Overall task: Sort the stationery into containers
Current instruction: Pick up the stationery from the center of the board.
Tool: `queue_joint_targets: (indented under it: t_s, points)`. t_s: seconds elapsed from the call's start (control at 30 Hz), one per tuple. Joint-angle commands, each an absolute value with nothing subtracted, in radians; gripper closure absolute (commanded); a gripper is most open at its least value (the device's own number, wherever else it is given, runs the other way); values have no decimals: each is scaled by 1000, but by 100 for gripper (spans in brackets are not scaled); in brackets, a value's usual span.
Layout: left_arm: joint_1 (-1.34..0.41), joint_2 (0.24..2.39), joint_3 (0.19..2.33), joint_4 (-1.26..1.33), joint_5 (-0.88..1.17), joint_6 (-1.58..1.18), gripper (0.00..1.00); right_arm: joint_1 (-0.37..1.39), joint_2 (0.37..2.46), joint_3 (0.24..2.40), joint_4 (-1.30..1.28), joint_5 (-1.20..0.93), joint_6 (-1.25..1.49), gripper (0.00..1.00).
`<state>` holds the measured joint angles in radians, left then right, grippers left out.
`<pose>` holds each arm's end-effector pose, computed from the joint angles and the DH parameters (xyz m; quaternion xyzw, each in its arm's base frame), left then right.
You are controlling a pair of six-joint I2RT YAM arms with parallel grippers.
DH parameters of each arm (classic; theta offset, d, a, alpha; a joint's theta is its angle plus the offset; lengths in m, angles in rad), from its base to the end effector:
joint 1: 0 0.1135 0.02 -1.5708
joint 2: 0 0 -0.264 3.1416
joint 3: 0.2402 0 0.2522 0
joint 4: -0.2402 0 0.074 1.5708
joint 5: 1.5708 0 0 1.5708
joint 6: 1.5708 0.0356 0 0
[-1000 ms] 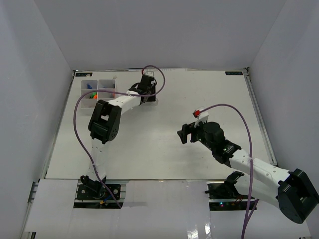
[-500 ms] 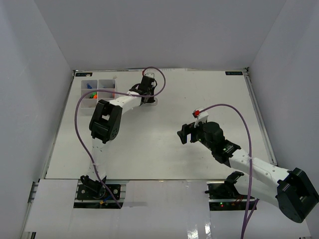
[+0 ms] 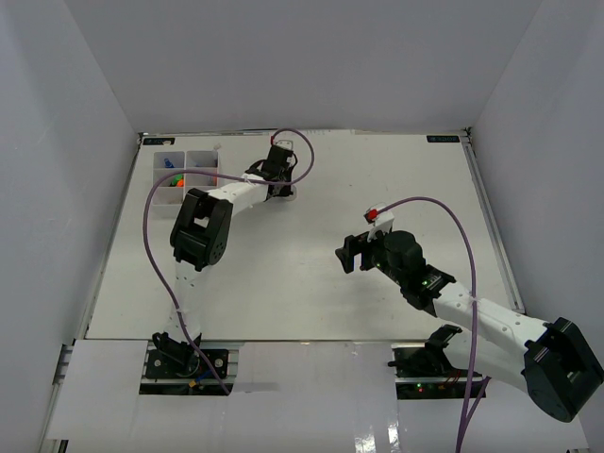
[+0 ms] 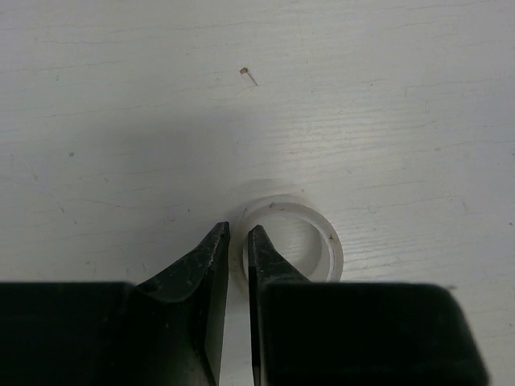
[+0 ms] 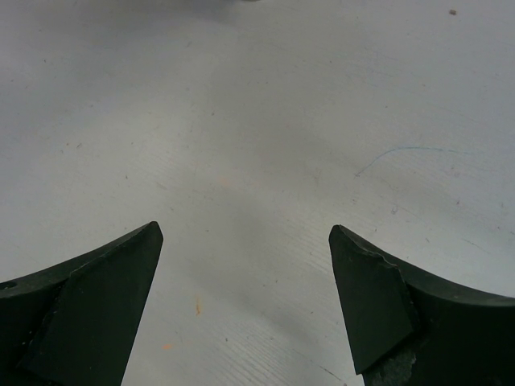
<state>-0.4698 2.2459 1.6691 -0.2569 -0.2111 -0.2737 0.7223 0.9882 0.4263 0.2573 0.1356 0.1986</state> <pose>0.4458 -0.2180 0.1557 0.0530 0.9269 -0.0386 0.3695 0.1669 0.1407 0.2214 -0.1695 0.7873 0.2134 0.5531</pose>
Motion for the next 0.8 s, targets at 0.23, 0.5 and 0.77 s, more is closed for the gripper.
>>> queue_joint_targets:
  t_s: [0.23,0.5,0.77]
  points:
    - [-469,1955,1571,-305,-446,-140,87,724,971,416,295,133,181,9]
    - [-440,1740,1402,-305,-610,-22,87,726,951,410,293,124,183,9]
    - [-341,1554,1185,-288,-583,-37,88,724,942,405,293,115,181,9]
